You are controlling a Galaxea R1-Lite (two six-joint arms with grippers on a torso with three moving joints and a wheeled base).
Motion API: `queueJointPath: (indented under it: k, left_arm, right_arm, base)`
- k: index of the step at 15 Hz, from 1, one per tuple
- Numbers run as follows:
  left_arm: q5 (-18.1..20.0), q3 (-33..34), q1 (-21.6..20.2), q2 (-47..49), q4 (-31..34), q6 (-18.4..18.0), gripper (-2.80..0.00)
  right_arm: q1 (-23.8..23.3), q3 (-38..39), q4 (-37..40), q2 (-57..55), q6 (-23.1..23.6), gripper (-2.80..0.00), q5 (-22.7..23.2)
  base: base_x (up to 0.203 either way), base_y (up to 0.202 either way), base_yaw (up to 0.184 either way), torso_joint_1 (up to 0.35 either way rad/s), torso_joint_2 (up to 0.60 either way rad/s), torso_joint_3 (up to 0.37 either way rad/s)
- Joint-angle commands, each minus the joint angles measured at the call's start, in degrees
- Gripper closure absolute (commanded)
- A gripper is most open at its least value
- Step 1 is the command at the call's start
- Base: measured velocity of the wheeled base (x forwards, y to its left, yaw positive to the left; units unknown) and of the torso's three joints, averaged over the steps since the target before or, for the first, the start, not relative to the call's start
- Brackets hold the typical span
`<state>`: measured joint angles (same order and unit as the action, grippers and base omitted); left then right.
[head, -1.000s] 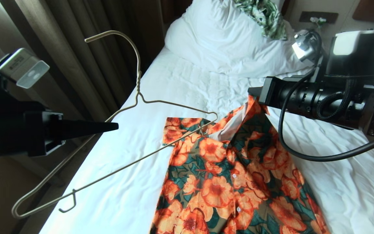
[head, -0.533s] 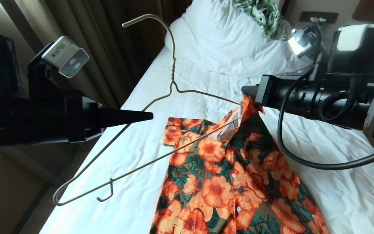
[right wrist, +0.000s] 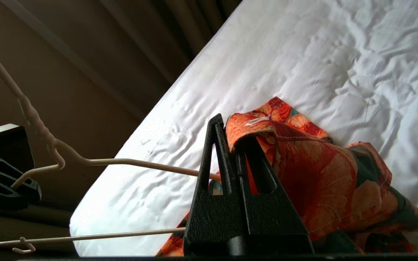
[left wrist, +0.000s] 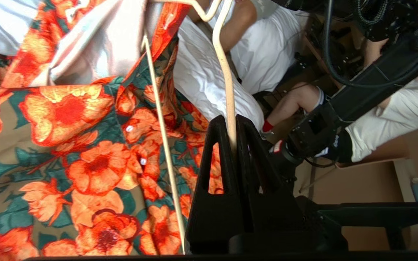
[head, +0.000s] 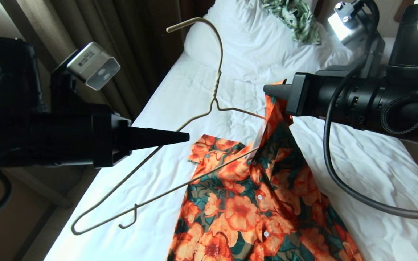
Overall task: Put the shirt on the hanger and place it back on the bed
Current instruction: Hook one side of the shirt onto the hanger
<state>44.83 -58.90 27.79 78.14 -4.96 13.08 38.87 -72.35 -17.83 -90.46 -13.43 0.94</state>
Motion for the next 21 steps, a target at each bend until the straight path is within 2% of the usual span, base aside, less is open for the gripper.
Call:
queueJointPath:
  k: [1, 5, 10, 12, 14, 15, 17, 19, 21]
  left_arm:
    - [-0.3, 0.0, 2.5, -0.2, 0.1, 0.3, 0.00]
    - [-4.6, 1.9, 7.6, 0.1, 0.1, 1.0, 0.00]
    - [-4.8, 1.7, 9.5, 3.5, -0.5, 1.0, 0.00]
    - [-4.8, 2.4, 9.9, 4.3, -5.6, 2.3, 0.00]
    - [-5.7, 3.2, 11.2, 5.0, -11.0, 6.0, 0.00]
    - [-7.9, 3.6, 12.1, 5.6, -13.0, 6.5, 0.00]
    - [-10.1, 4.7, 12.9, 7.0, -16.2, 6.8, 0.00]
    - [-10.3, 5.5, 13.5, 8.3, -20.0, 7.0, 0.00]
    - [-10.3, 6.6, 15.0, 8.8, -24.1, 8.8, 0.00]
  right_arm:
    - [1.1, -0.1, -0.3, 0.3, 2.9, 0.00, 0.0]
    - [1.3, 0.2, -0.1, 1.4, 7.6, 0.00, 0.1]
    - [5.7, 0.6, 2.3, 4.1, 8.6, 0.00, 0.0]
    - [6.4, 1.1, 2.5, 4.8, 8.7, 0.00, -0.1]
    - [7.5, 2.3, 2.4, 5.8, 8.7, 0.00, -0.2]
    - [7.7, 2.7, 2.4, 6.5, 8.7, 0.00, -0.3]
    - [7.9, 3.7, 2.5, 8.2, 8.7, 0.00, -0.2]
    - [8.1, 4.0, 2.5, 9.6, 8.7, 0.00, -0.1]
    - [8.1, 4.6, 2.5, 11.2, 8.9, 0.00, 0.0]
  base:
    - [0.000, 0.000, 0.000, 0.000, 0.00, 0.000]
    - [0.000, 0.000, 0.000, 0.000, 0.00, 0.000]
    - [0.000, 0.000, 0.000, 0.000, 0.00, 0.000]
    - [0.000, 0.000, 0.000, 0.000, 0.00, 0.000]
    - [0.000, 0.000, 0.000, 0.000, 0.00, 0.000]
    - [0.000, 0.000, 0.000, 0.000, 0.00, 0.000]
    - [0.000, 0.000, 0.000, 0.000, 0.00, 0.000]
    - [0.000, 0.000, 0.000, 0.000, 0.00, 0.000]
    - [0.000, 0.000, 0.000, 0.000, 0.00, 0.000]
